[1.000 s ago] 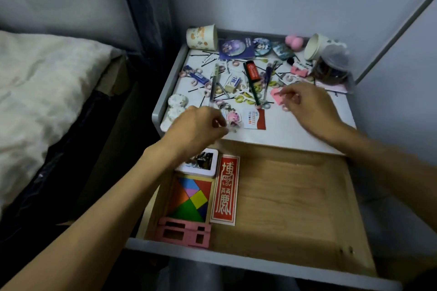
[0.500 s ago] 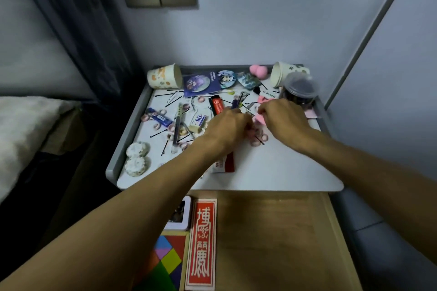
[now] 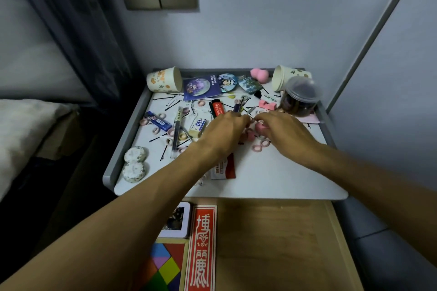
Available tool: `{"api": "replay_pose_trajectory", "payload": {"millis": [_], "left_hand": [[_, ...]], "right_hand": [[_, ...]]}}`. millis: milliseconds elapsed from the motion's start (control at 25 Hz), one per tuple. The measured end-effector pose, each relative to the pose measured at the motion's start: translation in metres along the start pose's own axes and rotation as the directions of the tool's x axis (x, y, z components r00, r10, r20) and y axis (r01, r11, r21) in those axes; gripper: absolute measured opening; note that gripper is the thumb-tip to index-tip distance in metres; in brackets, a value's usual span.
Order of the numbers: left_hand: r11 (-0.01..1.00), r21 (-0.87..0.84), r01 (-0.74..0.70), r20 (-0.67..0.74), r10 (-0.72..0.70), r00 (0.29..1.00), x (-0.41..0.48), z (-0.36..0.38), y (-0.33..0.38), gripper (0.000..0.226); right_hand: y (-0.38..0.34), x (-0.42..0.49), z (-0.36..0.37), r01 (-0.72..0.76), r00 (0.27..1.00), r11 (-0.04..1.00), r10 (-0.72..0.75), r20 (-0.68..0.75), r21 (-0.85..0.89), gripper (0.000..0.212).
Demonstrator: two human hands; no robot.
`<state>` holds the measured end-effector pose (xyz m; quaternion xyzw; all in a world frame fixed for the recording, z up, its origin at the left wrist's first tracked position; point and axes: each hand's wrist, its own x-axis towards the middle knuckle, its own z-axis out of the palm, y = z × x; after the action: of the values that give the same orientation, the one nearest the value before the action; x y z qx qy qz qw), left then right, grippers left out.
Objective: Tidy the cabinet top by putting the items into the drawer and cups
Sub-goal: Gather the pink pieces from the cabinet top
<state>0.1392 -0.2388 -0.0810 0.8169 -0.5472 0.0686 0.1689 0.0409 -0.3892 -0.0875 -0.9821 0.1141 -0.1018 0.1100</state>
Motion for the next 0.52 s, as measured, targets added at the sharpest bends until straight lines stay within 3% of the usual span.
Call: {"api": "replay_pose_trajectory", "payload": {"millis": [120,240,320,440,520], "left_hand": [[0.998,-0.055,-0.015,-0.006,0.015,1.0,-0.004,-0.01,-0.002,0.02],[0.956,-0.244,0.164,-0.043,-0.179,0.983,-0.019,-0.033,0.006,0.02],[0.828,-0.459,0.322,0.047,-0.339,0.94,-0.042,-0.051,0.01,0.015],[0.578,-0.674,0.46,0.197,-0.46,0.866,-0.075,-0.07,0.01,0.009],[0.448,-0.746,0.493,0.24,-0.51,0.826,-0.091,-0.079,0.009,0.01]], "right_hand": [[-0.001,0.016,-0.012,-0.067,0.991,0.997,0.069,-0.111,0.026,0.031],[-0.001,0.035,-0.025,-0.018,0.996,1.0,0.018,-0.085,-0.005,0.035],[-0.002,0.047,-0.024,-0.009,0.999,0.989,0.003,-0.039,-0.145,0.032],[-0.006,0.059,-0.021,0.022,0.999,0.835,-0.006,0.031,-0.55,0.05],[-0.008,0.062,-0.02,0.026,0.999,0.781,0.005,0.048,-0.625,0.058]]}}
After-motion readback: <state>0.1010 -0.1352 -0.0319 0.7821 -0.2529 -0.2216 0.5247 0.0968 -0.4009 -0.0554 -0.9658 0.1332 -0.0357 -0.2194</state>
